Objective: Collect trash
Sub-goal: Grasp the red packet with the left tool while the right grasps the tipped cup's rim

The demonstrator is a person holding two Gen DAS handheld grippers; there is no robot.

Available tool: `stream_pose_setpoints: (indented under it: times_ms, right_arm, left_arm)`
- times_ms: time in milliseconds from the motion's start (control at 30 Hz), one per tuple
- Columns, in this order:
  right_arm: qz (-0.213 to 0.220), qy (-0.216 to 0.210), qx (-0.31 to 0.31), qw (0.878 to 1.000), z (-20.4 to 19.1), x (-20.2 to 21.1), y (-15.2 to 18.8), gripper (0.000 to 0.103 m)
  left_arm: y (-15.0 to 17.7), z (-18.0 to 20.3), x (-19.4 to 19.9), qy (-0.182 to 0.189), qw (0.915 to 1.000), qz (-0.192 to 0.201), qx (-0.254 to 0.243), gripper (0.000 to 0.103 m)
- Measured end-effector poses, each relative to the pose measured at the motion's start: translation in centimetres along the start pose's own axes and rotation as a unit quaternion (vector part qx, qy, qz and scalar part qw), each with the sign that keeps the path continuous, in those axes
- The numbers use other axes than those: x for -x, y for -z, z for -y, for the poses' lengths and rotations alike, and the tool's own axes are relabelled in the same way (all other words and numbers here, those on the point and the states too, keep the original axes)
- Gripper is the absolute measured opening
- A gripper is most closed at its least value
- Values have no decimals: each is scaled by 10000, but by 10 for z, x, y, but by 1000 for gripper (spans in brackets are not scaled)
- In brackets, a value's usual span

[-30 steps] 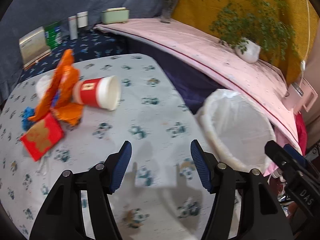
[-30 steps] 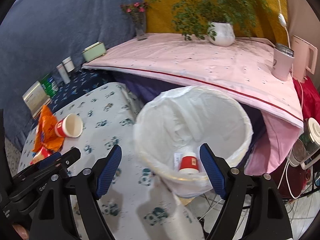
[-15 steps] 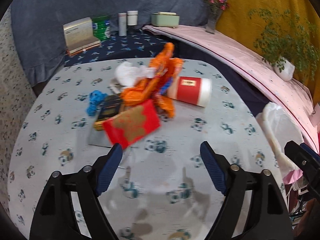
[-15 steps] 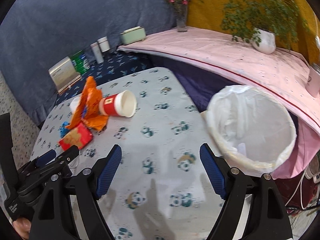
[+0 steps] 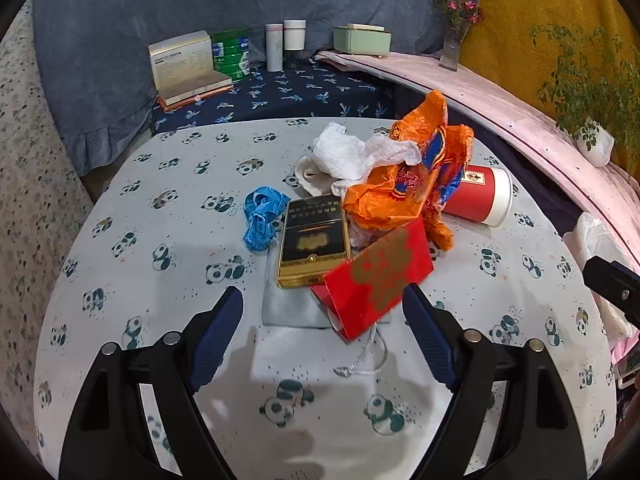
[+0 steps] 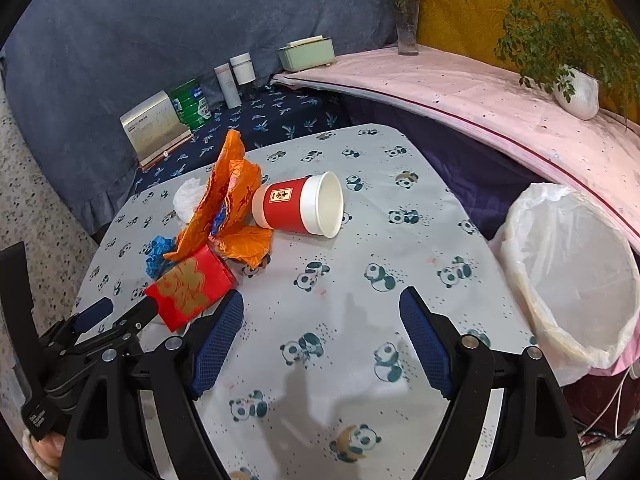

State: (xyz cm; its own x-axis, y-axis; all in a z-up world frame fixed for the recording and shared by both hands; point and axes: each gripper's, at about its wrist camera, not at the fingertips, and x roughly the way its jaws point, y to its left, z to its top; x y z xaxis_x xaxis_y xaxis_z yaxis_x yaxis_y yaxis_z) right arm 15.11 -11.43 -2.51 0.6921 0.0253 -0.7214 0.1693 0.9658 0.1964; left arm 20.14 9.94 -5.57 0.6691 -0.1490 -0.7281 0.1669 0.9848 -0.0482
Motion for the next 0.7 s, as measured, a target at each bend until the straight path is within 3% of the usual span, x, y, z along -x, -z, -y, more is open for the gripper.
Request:
stream_pose_setpoints:
  times_ms: [233, 333, 533, 600, 700]
  right_arm:
    - [-123, 1, -67, 9999, -1, -24, -6, 77]
    - [-147, 19, -78, 9999, 0, -30, -8, 77]
    - [-170, 42, -87, 9998, 1, -35, -10, 77]
    - [-180, 25, -103, 9998, 2, -35, -10, 77]
    - [-191, -3, -76, 9998, 1, -37, -11, 77]
  left_arm:
    - [-11, 4, -22, 260, 9987, 68, -442, 78]
    - [-13, 10, -28, 428, 9973, -10, -604, 73]
    - [-5, 24, -32, 873, 9928, -376, -734, 35]
    - [-1, 29, -31, 925, 9921, -447, -717, 17]
    - [4, 35, -26, 1008, 9921, -460, -594, 6]
